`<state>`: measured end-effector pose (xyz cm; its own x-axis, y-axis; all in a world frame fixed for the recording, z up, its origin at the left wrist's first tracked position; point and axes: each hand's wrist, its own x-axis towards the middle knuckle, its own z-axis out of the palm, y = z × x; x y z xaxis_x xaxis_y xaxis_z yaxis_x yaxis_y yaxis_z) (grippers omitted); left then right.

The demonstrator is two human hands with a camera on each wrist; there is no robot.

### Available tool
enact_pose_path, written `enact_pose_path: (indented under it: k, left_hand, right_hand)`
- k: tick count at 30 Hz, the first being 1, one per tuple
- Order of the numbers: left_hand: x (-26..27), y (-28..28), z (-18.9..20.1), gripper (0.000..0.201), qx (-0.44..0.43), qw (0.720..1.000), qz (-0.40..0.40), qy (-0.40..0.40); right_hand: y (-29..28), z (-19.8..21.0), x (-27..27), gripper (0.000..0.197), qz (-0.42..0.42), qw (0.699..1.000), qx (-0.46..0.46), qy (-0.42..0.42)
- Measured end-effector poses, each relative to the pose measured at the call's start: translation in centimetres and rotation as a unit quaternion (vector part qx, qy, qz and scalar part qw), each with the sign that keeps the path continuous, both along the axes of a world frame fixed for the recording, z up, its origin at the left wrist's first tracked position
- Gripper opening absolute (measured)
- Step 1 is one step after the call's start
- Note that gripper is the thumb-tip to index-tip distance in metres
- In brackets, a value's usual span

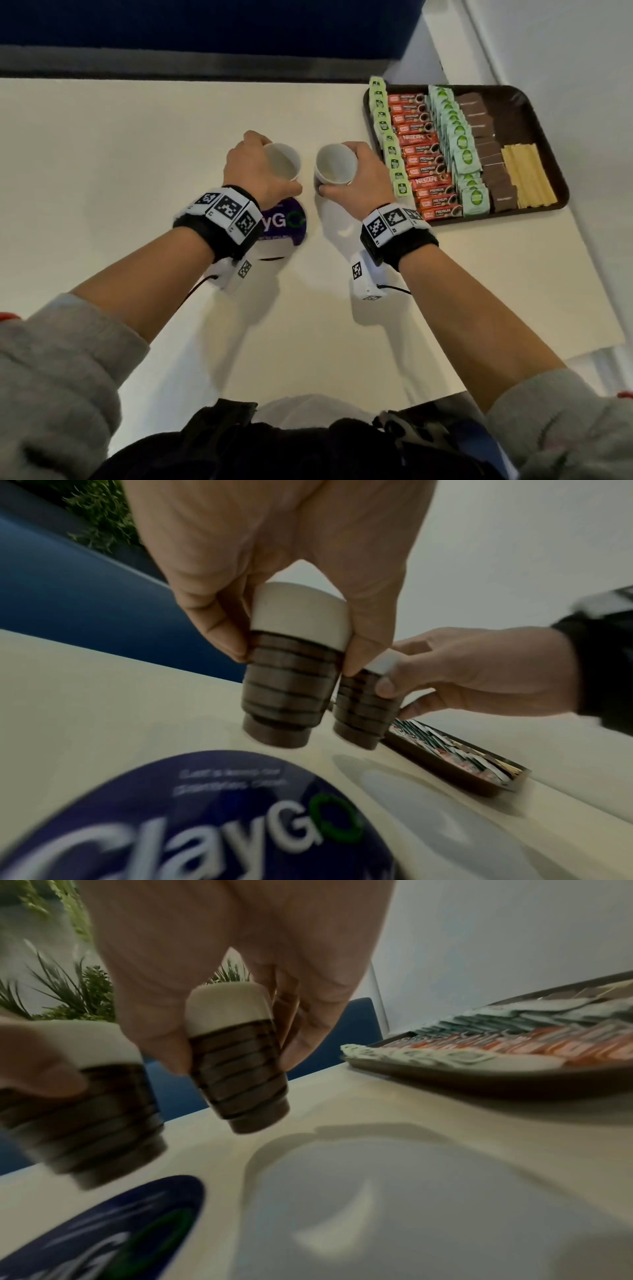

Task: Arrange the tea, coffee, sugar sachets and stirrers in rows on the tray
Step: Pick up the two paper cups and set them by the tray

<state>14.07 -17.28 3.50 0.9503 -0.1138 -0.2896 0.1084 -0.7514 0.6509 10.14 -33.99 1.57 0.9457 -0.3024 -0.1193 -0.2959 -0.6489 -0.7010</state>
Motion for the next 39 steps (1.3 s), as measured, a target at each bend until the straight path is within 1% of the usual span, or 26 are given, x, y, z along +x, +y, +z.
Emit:
enact_pose_path:
  k: [2, 5, 9, 15, 18, 22, 25, 31, 39]
  left_hand:
    - [1.3, -2.6, -0.1, 0.076, -0.014, 1.000, 0.009, -0.007]
    - [3.2, -6.3, -0.2, 0.075, -0.025, 1.000, 0.014, -0.009]
    - [4.7, -10.4, -0.6, 0.074, -0.020, 1.000, -0.004, -0.018]
    - [5.4, -13.7, -1.7, 0.075, 0.000, 0.999, -0.030, -0.022]
    - [5.6, -14.3, -1.8, 0.076, 0.003, 0.999, -0.031, -0.023]
    - [5.8, -14.5, -1.5, 0.075, -0.001, 0.999, -0.026, -0.023]
    - [5.9, -14.6, -1.4, 0.076, -0.008, 1.000, -0.026, -0.016]
    - [5.7, -14.3, -1.5, 0.082, -0.026, 1.000, -0.014, 0.005]
    - [5.5, -14.1, -1.4, 0.077, -0.040, 0.999, -0.017, 0.001]
  right_hand:
    - [-2.2, -0.4, -0.2, 0.071, 0.007, 1.000, 0.003, 0.001]
    - [-4.7, -1.0, -0.6, 0.070, 0.043, 0.999, -0.003, 0.008]
    - [-7.1, -1.5, -1.0, 0.069, 0.085, 0.996, -0.008, 0.022]
    - [-8.2, -1.8, -1.5, 0.062, 0.079, 0.996, 0.048, 0.017]
    - [-8.5, -1.7, -1.5, 0.058, 0.081, 0.995, 0.063, 0.008]
    - [-8.5, -1.9, -1.4, 0.061, 0.088, 0.995, 0.052, 0.016]
    - [-8.6, -2.0, -1.5, 0.060, 0.091, 0.995, 0.044, 0.015]
    - [-8.7, -1.9, -1.8, 0.060, 0.077, 0.996, 0.053, 0.003]
    - [-8.9, -1.9, -2.0, 0.063, 0.082, 0.996, 0.036, 0.008]
